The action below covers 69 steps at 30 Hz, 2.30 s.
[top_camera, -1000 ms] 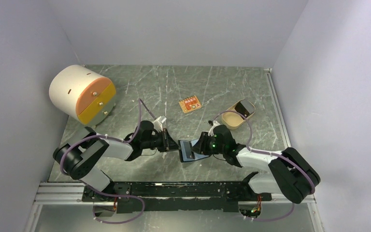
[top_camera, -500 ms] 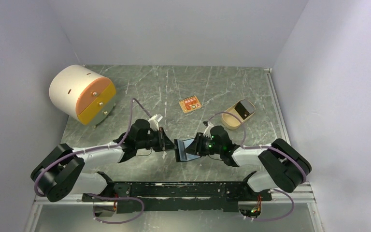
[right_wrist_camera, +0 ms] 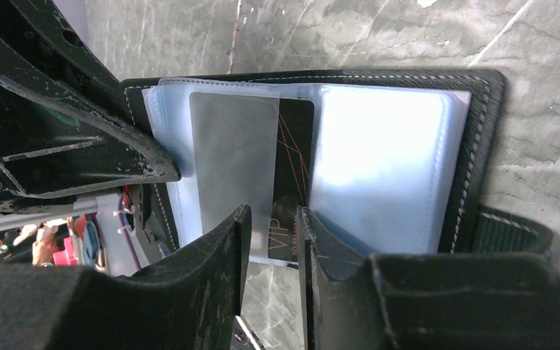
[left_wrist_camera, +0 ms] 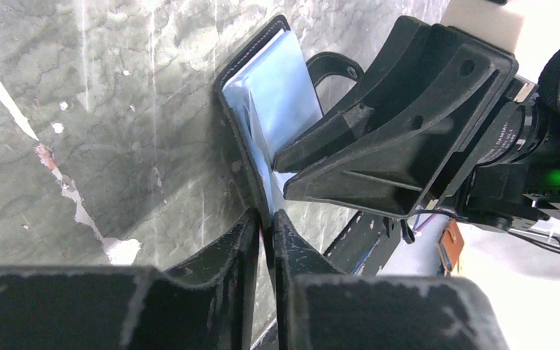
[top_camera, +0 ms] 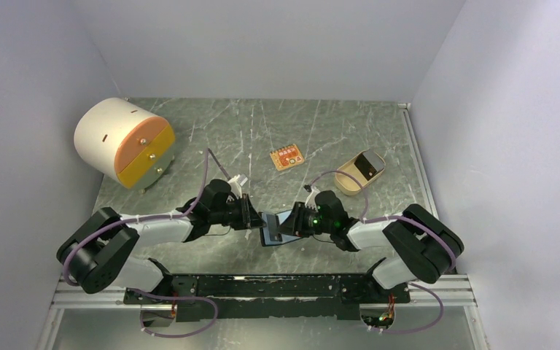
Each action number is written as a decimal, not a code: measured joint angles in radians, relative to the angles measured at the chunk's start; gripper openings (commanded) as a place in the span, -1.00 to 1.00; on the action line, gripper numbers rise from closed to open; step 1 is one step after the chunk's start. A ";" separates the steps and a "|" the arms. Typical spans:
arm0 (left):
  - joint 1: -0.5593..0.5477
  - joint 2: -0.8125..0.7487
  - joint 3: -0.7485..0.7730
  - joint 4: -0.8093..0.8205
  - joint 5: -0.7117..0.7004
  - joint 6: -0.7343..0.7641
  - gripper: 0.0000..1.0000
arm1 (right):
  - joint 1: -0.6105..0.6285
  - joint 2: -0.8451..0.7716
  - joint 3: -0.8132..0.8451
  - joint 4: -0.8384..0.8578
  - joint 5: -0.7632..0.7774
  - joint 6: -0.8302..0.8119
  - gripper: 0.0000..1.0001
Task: Put the credit cards into the card holder
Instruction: Insert the credit card into the card holder.
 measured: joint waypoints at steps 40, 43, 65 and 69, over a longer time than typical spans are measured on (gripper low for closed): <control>0.000 -0.068 0.003 -0.016 -0.010 0.022 -0.82 | 0.009 -0.013 0.027 -0.023 -0.005 0.016 -0.17; 0.000 -0.105 0.037 -0.117 -0.034 0.043 -0.82 | 0.011 -0.119 0.049 -0.109 0.007 -0.002 -0.17; -0.002 0.027 0.245 -0.395 -0.058 0.077 -0.82 | 0.011 -0.138 0.074 -0.339 0.214 -0.134 -0.36; -0.004 0.061 0.245 -0.347 -0.026 0.061 -0.82 | 0.011 -0.132 0.064 -0.306 0.213 -0.134 -0.35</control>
